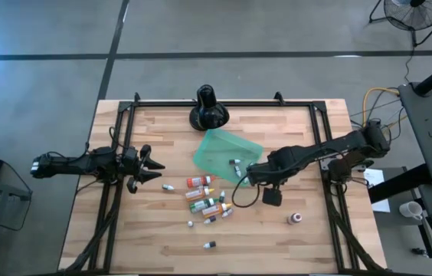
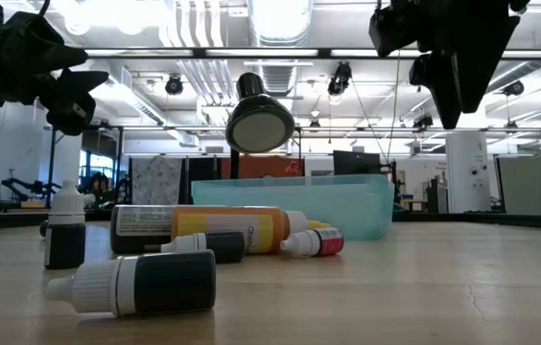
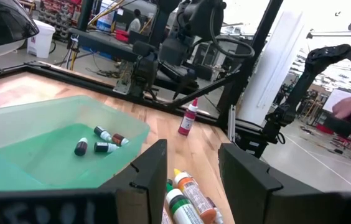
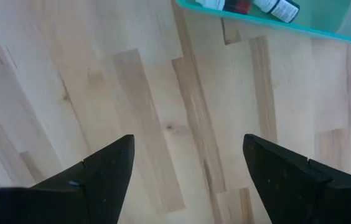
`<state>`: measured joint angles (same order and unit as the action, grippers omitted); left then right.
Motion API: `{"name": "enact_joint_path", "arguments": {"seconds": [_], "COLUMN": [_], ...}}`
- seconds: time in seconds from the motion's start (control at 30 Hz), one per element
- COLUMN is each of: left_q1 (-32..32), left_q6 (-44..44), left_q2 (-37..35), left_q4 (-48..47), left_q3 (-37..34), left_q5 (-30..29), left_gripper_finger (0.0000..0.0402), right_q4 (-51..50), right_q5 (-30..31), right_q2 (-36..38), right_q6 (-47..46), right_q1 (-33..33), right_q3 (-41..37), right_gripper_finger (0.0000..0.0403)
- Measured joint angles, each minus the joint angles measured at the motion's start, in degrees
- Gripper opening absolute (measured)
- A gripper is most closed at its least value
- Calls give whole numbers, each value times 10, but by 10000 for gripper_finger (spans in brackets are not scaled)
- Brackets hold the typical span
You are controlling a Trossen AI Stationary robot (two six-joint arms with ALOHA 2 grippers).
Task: Pick & Place food coloring
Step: Put the large red food coloring bottle into the green bin
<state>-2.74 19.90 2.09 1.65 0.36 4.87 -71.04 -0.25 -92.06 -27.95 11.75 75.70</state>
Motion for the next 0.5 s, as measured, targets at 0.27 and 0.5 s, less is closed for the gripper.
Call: {"name": "enact_joint_path", "arguments": {"seconds": [0.27, 0.5], "left_q1": [0, 0], "left_q6": [0, 0], "left_q2": [0, 0], "left_q4": [0, 0], "left_q3": [0, 0], "left_q5": [0, 0], "left_gripper_finger": [117, 117], "right_q4": [19, 51], "right_q5": [3, 3], "right_q2": [-1, -1], "right_q6": [21, 13], "right_q1": [0, 0], "right_q3": [-1, -1], "right_gripper_finger": [288, 288]}}
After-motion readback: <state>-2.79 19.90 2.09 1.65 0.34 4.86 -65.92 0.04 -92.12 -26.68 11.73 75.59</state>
